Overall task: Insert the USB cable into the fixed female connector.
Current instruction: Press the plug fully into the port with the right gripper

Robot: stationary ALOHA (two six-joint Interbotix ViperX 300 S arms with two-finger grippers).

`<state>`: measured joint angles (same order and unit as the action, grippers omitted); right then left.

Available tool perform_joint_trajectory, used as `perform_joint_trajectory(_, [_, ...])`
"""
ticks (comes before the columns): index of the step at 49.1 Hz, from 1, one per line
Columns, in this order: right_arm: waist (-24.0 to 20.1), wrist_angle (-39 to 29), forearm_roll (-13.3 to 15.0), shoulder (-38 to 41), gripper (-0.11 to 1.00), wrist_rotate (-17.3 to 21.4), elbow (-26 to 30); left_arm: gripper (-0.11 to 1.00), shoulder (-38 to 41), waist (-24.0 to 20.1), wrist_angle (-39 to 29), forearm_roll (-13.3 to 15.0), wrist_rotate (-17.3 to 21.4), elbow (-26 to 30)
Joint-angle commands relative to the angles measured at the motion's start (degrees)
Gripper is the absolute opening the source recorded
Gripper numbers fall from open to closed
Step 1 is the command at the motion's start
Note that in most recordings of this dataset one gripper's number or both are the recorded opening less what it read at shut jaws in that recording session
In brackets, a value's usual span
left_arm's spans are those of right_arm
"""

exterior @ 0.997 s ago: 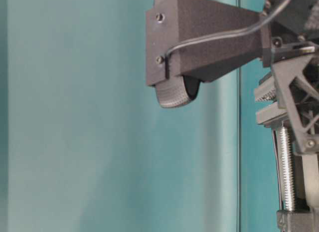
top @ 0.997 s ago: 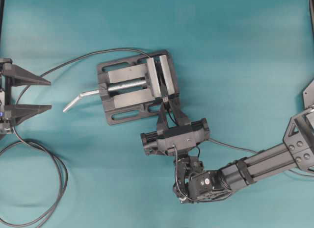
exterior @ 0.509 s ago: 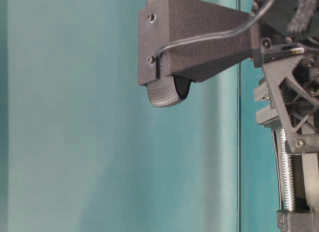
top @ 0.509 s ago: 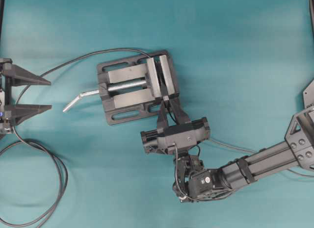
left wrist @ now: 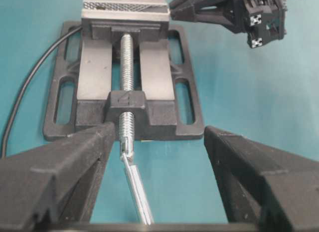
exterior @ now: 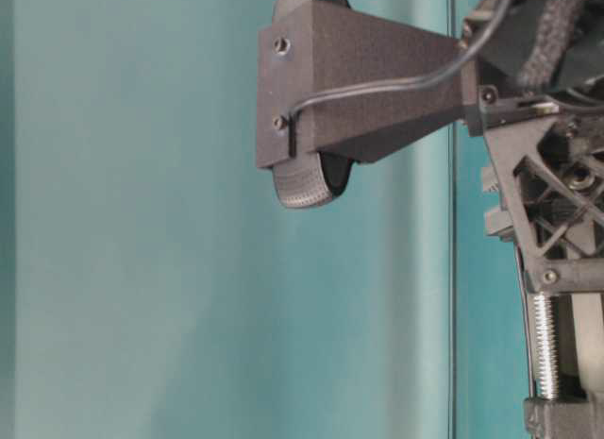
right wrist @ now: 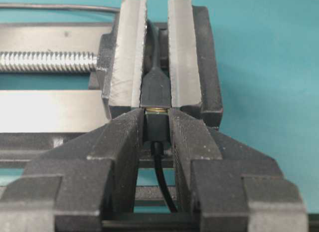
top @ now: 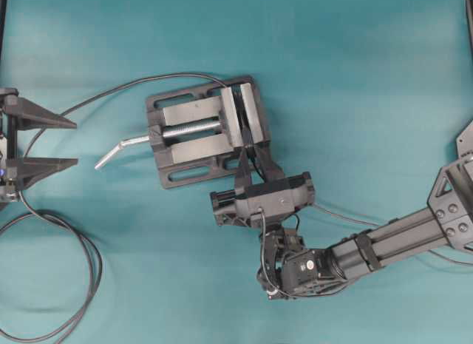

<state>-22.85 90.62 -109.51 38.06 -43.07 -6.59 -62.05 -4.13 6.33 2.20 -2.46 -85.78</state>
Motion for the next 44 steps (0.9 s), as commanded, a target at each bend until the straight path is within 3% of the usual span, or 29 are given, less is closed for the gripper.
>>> perform_joint_trajectory(1, [3.5, 0.3, 1.2, -2.0, 0.2, 0.1, 0.4, 0.88, 0.2, 0.2, 0.5, -0.1, 0.9, 1.1])
perform_joint_trajectory(25, [6.4, -0.4, 3.4, -1.1, 0.2, 0.4, -0.6, 0.88, 0.2, 0.1, 0.5, -0.2, 0.9, 1.1])
perform_joint_trajectory(44, [7.5, -1.1, 3.5, -1.1, 0.2, 0.4, -0.8, 0.88, 0.2, 0.1, 0.5, -0.2, 0.8, 1.1])
